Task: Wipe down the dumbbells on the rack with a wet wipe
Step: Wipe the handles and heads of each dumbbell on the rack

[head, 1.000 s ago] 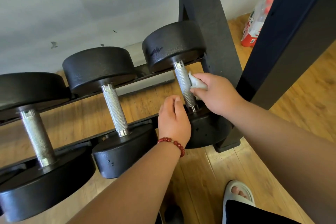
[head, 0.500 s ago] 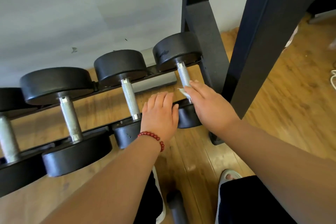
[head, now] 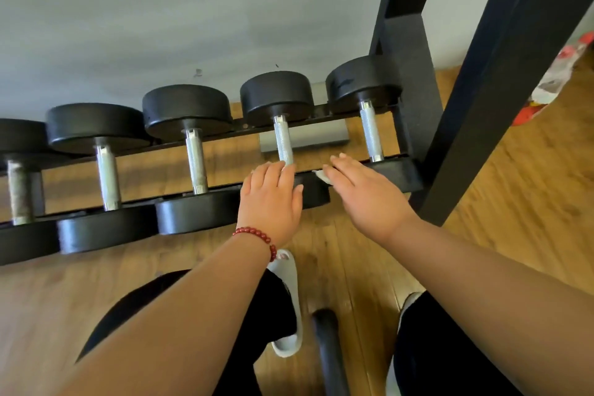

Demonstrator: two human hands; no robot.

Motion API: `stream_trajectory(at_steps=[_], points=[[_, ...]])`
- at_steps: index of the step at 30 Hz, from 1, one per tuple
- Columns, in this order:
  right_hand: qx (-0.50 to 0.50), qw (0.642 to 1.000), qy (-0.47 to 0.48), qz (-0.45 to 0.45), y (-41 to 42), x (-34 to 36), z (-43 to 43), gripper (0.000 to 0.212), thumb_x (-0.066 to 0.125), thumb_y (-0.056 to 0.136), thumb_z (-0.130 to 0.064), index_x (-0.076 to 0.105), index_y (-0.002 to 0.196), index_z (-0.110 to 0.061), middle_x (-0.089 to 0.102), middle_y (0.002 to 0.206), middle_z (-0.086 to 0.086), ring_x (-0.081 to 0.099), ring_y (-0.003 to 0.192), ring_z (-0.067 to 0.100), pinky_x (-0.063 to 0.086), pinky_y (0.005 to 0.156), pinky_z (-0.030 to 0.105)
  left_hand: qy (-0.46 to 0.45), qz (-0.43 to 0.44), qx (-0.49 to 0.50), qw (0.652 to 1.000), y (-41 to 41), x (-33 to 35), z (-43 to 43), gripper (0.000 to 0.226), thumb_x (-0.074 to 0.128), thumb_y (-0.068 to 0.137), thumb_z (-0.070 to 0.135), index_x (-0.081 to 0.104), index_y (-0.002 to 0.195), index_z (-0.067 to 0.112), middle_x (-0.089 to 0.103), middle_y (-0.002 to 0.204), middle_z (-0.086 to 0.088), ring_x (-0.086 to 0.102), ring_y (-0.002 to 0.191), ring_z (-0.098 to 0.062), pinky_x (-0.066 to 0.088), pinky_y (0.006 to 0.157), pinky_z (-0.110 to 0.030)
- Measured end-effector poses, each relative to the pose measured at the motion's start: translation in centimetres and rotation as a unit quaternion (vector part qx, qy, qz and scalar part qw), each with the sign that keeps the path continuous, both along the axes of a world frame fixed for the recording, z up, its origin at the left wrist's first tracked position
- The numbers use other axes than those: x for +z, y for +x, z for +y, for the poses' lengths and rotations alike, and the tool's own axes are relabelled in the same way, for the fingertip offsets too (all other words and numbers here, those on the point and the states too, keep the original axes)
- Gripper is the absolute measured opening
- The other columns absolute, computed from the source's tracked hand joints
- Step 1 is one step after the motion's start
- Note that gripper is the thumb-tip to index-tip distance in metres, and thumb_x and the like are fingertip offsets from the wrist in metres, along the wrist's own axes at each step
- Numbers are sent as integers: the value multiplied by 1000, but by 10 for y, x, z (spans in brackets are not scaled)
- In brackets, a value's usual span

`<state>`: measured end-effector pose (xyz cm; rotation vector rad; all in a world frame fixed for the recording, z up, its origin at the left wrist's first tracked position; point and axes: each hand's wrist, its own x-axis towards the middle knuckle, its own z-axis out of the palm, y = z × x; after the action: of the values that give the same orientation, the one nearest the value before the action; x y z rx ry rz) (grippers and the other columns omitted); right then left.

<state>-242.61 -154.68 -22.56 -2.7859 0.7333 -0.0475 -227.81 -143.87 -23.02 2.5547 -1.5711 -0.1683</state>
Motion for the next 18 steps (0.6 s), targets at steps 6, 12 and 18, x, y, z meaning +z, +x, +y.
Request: stream_trajectory(at_steps=[6, 12, 18], points=[[21, 1000, 0, 13, 14, 4, 26, 63, 45, 98, -2, 23, 154, -17, 18, 162, 4, 12, 150, 21, 24, 117, 42, 7, -15, 11, 1000, 11, 5, 37, 46, 38, 100, 37, 44, 141, 17, 45, 146, -4, 36, 137, -24, 25, 115, -42], [14, 1000, -19, 6, 16, 13, 45, 61, 45, 99, -4, 23, 154, -17, 19, 161, 5, 12, 150, 23, 18, 119, 38, 24, -6, 29, 999, 10, 15, 57, 51, 31, 103, 40, 28, 150, 22, 22, 159, -2, 17, 146, -23, 11, 119, -41], [-10, 999, -46, -7, 22, 24, 69, 57, 45, 97, -3, 31, 152, -15, 31, 157, 8, 22, 147, 25, 13, 119, 38, 16, -32, -6, 999, 12, 28, 80, 52, 31, 102, 41, 28, 151, 23, 22, 159, -3, 14, 148, -24, 7, 120, -43]])
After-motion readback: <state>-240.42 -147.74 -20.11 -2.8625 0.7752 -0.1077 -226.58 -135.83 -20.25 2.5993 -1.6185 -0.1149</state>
